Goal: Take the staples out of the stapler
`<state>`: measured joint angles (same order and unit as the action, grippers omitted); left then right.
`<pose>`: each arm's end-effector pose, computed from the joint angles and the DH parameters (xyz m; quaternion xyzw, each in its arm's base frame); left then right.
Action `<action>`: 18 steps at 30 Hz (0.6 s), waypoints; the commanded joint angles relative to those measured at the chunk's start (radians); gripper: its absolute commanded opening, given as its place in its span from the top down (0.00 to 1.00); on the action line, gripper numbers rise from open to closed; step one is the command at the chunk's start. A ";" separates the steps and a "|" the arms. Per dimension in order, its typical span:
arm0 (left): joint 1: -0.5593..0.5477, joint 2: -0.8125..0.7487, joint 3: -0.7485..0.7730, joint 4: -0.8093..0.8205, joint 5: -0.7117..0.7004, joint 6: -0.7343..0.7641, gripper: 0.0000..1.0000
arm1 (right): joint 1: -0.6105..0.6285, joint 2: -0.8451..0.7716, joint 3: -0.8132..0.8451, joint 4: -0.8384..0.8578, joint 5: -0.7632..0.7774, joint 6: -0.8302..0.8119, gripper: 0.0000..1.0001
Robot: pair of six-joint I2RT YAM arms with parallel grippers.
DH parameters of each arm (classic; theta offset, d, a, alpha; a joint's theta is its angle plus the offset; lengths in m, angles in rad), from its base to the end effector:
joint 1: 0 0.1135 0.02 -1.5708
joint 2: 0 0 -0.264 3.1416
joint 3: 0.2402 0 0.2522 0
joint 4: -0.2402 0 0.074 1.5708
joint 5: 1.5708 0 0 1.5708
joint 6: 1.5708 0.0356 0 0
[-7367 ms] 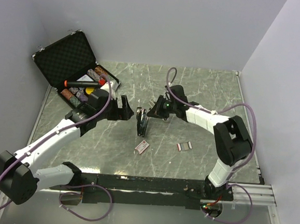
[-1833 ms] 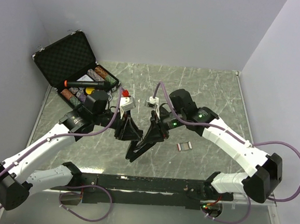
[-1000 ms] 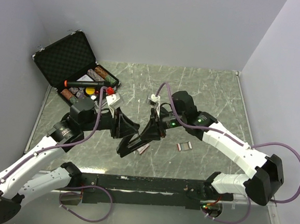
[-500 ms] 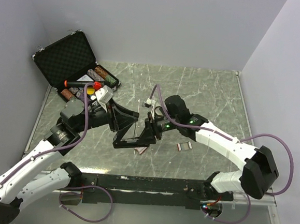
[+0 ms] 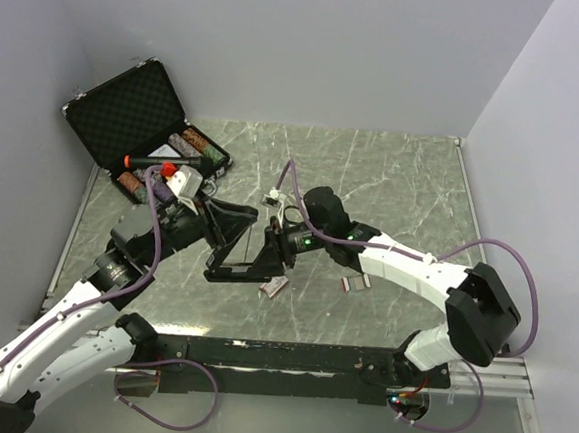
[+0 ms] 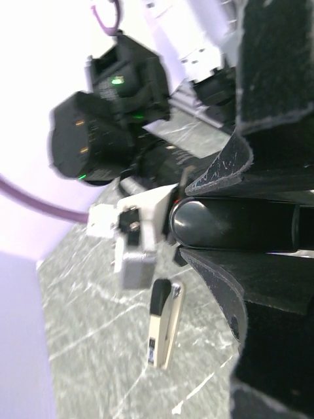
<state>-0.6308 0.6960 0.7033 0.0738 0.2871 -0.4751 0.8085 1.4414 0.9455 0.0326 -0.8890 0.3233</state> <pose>0.1311 -0.1082 0.3533 0.1570 0.6607 -0.4647 0.5683 0.1984 0.2478 0.2684 -0.4040 0.6911 0.5633 0.2047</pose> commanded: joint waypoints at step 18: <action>-0.003 -0.049 -0.071 0.382 -0.529 -0.151 0.99 | 0.103 0.139 -0.054 0.417 0.084 0.313 0.45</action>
<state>-0.6331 0.6540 0.6075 0.1684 -0.0509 -0.5453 0.8467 1.5440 0.8936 0.3805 -0.8673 0.5945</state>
